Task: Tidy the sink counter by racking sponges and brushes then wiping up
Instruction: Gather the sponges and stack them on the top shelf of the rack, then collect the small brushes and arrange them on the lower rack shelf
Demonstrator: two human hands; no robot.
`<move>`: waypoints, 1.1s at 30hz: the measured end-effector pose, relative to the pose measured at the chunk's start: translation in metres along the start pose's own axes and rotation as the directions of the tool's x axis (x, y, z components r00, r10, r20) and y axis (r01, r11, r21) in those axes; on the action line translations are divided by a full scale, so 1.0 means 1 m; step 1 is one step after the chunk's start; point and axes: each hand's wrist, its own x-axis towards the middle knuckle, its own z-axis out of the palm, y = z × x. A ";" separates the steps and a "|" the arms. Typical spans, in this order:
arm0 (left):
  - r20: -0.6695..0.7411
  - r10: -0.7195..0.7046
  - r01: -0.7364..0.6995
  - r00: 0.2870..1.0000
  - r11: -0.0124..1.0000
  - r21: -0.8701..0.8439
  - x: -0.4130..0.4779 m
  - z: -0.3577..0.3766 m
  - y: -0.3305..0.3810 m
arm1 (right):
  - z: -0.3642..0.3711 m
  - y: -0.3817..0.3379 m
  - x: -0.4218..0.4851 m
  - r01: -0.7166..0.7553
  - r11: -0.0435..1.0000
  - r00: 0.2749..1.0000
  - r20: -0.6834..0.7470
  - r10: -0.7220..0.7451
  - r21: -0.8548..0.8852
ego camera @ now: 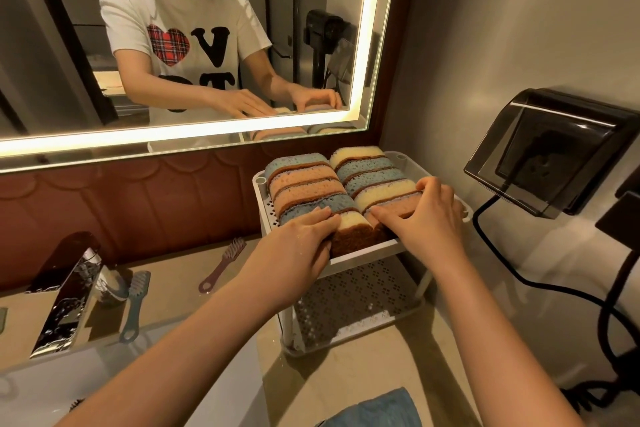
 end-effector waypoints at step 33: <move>0.263 -0.484 0.539 0.835 0.815 -0.212 -0.251 -0.053 -0.153 | 0.097 -0.184 -0.192 0.644 0.709 0.591 0.402 -0.700 0.289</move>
